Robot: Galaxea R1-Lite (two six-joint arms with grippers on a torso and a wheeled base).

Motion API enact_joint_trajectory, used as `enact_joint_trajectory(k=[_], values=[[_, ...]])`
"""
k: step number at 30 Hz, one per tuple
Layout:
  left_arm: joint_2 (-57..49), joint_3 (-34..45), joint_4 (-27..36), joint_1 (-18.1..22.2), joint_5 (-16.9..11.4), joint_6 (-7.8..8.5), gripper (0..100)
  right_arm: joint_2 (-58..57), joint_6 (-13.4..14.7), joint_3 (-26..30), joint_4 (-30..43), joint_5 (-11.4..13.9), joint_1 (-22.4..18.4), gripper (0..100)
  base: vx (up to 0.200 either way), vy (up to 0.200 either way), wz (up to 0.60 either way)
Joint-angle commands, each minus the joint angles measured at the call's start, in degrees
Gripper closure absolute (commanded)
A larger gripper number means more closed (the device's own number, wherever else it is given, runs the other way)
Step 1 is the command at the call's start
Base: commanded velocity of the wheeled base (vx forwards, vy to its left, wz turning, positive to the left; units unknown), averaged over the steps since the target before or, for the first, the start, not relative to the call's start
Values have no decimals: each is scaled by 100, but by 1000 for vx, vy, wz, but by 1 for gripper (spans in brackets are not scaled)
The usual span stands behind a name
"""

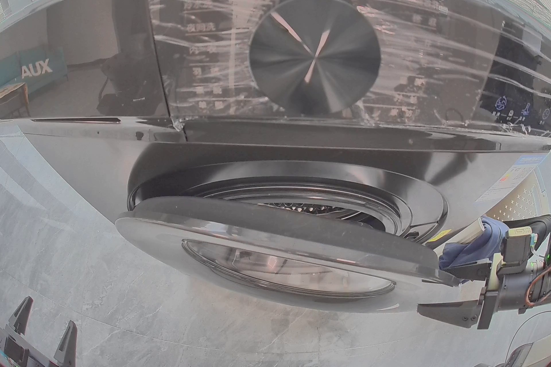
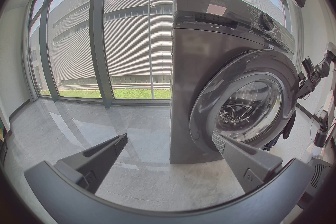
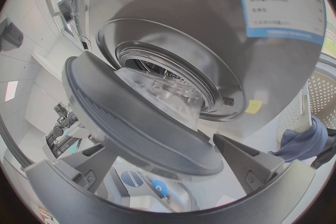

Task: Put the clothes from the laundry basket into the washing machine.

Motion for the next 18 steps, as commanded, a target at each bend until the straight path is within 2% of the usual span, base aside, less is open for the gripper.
enact_joint_trajectory(k=[1,6,15,18], values=[[-95,101,0,0,-8,41,0,-707,1,390,-6,-12,-36,0,0,0,0],[-95,101,0,-9,-8,-30,0,-619,10,197,-76,-179,-282,0,0,0,0],[-95,92,9,-9,1,-56,0,-126,-8,3,-94,-152,-229,0,-200,0,0],[-95,92,9,-9,1,-56,0,-56,-8,47,-85,-143,-54,0,-200,0,0]])
